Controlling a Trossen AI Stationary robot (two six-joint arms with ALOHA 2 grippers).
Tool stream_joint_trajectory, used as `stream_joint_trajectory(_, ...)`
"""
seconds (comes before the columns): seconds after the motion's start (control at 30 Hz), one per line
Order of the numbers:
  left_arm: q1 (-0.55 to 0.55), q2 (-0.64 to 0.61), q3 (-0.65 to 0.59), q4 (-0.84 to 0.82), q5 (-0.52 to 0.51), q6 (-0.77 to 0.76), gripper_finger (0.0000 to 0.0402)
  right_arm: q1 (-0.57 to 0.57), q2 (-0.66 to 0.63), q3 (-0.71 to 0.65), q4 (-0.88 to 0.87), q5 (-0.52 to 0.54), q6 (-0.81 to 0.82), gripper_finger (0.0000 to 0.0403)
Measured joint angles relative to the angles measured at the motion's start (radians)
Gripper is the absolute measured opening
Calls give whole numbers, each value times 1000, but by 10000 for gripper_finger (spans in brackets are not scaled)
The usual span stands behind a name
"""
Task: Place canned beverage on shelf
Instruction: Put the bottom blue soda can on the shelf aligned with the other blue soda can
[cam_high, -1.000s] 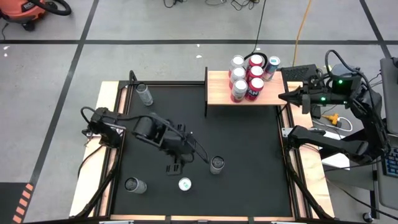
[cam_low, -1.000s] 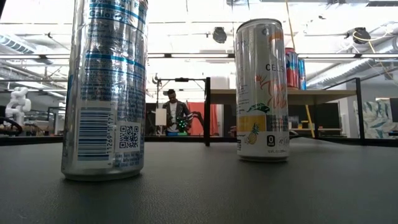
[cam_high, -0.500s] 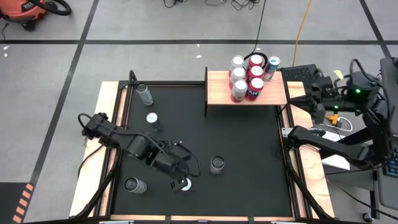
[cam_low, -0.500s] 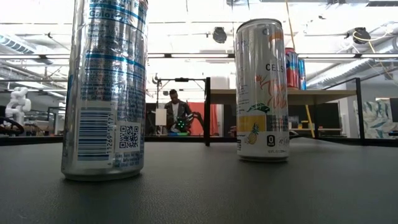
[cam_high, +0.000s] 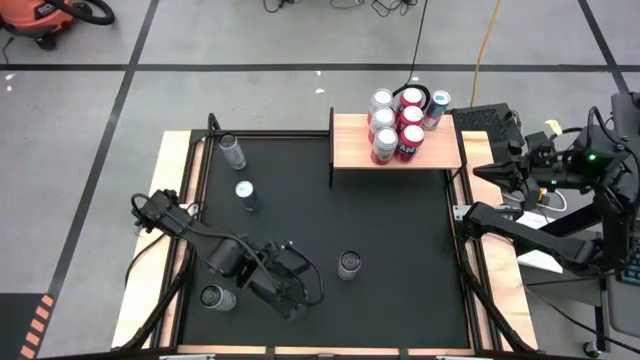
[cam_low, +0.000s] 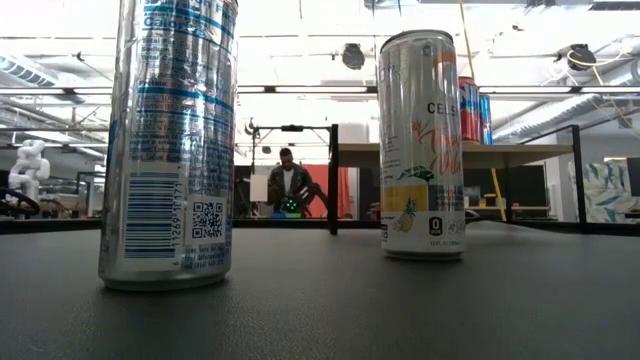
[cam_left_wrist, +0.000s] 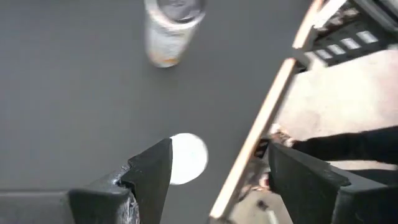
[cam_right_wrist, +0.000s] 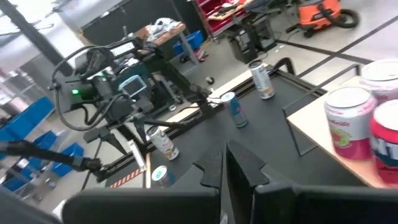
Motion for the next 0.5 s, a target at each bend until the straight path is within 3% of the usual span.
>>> stream_joint_trajectory(0.17, -22, 34, 0, 123, 47, 26, 265, 0, 1, 0, 2, -31, -4, 0)
stream_joint_trajectory(0.5, -33, 38, 0, 111, -14, -51, 265, 0, 1, 0, 2, -32, -23, 0)
